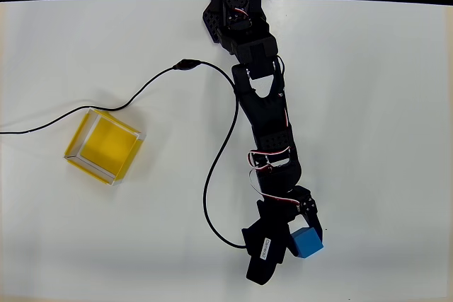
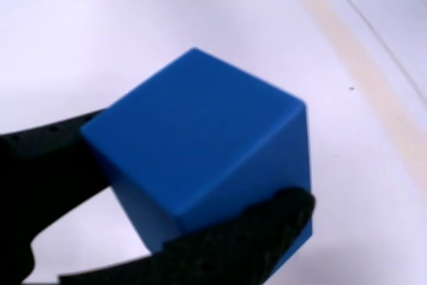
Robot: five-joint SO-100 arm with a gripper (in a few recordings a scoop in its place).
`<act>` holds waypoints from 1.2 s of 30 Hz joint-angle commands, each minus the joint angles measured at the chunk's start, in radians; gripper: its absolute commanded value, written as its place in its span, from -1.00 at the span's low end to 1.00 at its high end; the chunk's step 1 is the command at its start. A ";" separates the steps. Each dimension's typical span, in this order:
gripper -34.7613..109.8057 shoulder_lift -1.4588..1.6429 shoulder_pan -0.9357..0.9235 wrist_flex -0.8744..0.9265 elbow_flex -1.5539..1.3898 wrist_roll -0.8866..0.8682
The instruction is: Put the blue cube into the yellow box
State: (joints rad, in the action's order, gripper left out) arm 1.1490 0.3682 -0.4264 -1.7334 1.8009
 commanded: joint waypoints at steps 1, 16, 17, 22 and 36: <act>-0.28 0.288 -0.034 -0.041 0.002 0.000; -0.28 0.529 -0.469 0.009 -0.219 -0.055; -0.28 0.538 -0.503 0.025 -0.227 -0.072; -0.29 0.552 -0.652 0.048 -0.273 -0.110; -0.29 0.690 -0.882 0.071 -0.439 -0.133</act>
State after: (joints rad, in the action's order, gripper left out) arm 1.6582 -0.4541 -0.3467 -2.1783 1.6598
